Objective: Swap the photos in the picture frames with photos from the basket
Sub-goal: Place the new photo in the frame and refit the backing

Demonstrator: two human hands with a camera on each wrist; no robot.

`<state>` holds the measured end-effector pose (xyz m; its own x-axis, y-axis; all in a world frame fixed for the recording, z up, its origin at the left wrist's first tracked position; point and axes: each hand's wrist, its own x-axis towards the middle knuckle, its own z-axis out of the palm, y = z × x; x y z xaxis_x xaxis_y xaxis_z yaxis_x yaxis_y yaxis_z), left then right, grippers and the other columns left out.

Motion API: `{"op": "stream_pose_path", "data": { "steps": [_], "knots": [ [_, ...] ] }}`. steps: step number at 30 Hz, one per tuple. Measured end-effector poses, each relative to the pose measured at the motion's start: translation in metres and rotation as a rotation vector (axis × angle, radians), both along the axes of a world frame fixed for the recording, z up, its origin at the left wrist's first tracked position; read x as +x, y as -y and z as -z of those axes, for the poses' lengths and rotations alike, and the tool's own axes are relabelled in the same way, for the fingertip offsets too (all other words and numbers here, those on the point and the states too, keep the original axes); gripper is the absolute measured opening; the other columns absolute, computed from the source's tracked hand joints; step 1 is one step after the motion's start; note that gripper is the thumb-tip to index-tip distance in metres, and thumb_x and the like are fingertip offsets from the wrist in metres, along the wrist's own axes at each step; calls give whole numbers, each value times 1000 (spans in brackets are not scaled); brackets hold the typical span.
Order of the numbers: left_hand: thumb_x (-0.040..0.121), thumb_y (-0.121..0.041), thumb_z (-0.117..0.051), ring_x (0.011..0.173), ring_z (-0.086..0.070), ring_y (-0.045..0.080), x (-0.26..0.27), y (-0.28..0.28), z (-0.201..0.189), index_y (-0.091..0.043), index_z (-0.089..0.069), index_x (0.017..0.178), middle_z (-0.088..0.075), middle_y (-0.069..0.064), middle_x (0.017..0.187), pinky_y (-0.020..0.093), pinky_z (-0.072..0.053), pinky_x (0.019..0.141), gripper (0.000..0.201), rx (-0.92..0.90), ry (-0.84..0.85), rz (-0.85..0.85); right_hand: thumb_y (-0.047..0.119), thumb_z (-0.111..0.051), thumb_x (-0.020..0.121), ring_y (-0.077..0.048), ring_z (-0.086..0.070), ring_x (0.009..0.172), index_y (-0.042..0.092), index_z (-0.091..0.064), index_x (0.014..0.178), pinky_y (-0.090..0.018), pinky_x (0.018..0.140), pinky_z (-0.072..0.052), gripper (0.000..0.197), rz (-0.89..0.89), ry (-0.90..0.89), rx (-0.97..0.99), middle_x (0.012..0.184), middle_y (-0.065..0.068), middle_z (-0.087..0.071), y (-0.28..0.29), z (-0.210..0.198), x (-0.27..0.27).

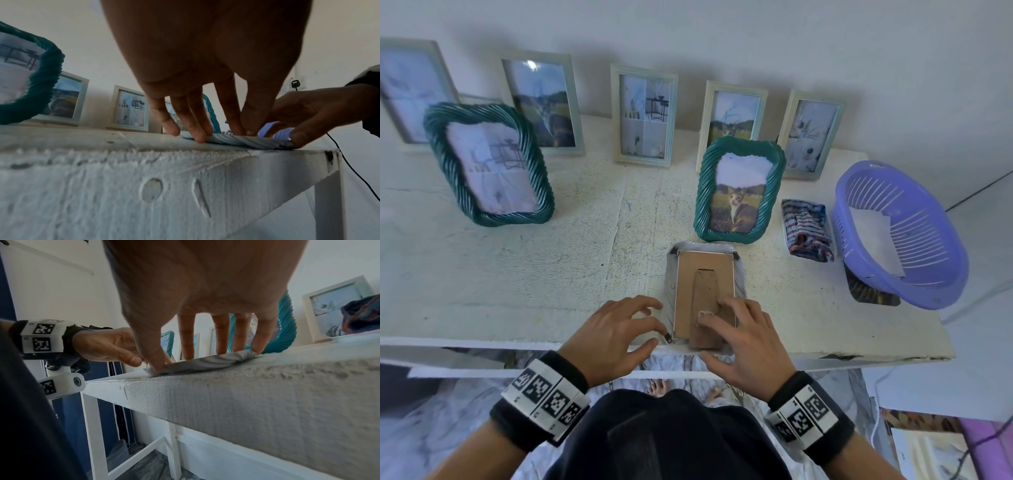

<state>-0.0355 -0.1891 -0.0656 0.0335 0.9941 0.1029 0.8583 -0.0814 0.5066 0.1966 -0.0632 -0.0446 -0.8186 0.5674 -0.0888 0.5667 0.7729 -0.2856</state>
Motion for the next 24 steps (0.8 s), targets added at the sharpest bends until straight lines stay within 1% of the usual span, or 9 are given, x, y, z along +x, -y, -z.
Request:
{"op": "stream_pose_path", "data": {
  "steps": [2, 5, 7, 8, 13, 16, 20, 22, 24],
  "knots": [
    [90, -45, -49, 105, -56, 0, -4, -1, 1, -41, -68, 103, -55, -15, 126, 31, -44, 90, 23, -31, 5, 16, 58, -57, 75, -27, -46, 114, 37, -57, 116, -40, 86, -48, 46, 5, -18, -3, 127, -1, -49, 0, 1, 0],
    [89, -54, -45, 118, -43, -3, -10, 0, 4, -51, -65, 114, -44, -22, 132, 32, -30, 102, 32, -116, 86, 37, 59, -57, 75, -26, -46, 113, 37, -58, 116, -40, 85, -48, 47, 8, -30, -2, 126, -1, -50, 0, 1, 0],
    [89, -59, -43, 125, -34, -3, -12, 1, 6, -57, -60, 118, -37, -24, 134, 30, -22, 106, 34, -166, 121, 56, 60, -58, 74, -25, -46, 113, 37, -58, 116, -40, 85, -48, 47, 4, -36, -1, 126, -1, -50, -1, 2, 1],
    [89, -59, -43, 127, -32, -3, -11, 1, 7, -60, -58, 118, -36, -25, 134, 29, -20, 107, 33, -172, 129, 58, 60, -58, 74, -25, -45, 113, 38, -58, 116, -40, 86, -48, 47, 2, -37, -1, 126, 0, -50, -1, 2, 1],
    [88, -59, -43, 129, -30, 0, -9, 1, 8, -64, -56, 117, -32, -29, 133, 30, -19, 108, 32, -178, 144, 40, 59, -58, 74, -25, -46, 113, 37, -58, 116, -40, 86, -48, 47, 8, -45, -3, 126, 0, -50, 0, 1, 0],
    [89, -57, -43, 129, -29, 0, -9, 0, 7, -64, -56, 118, -33, -26, 133, 29, -18, 108, 32, -174, 119, 45, 59, -59, 74, -26, -47, 113, 37, -58, 115, -40, 85, -49, 46, 7, -50, -1, 126, -1, -51, -1, 1, 0],
    [89, -54, -43, 124, -35, -2, -10, -2, 3, -57, -63, 114, -42, -21, 128, 27, -21, 106, 32, -161, 112, 40, 60, -58, 74, -25, -47, 113, 39, -58, 115, -40, 85, -49, 46, -6, -34, 2, 126, 1, -50, -2, 1, 0],
    [89, -52, -45, 114, -44, -4, -11, -9, -2, -49, -69, 109, -50, -19, 119, 33, -32, 102, 32, -124, 123, -5, 63, -56, 75, -24, -46, 112, 40, -57, 115, -39, 86, -48, 46, -19, -27, -2, 125, 2, -49, -4, -3, 0],
    [89, -48, -49, 102, -53, -1, -12, -22, -7, -40, -72, 105, -55, -16, 108, 38, -45, 93, 29, -56, 101, -53, 64, -54, 79, -20, -45, 112, 42, -57, 117, -36, 87, -44, 44, -11, -64, -28, 124, 4, -47, -8, -11, -1]
  ]
}}
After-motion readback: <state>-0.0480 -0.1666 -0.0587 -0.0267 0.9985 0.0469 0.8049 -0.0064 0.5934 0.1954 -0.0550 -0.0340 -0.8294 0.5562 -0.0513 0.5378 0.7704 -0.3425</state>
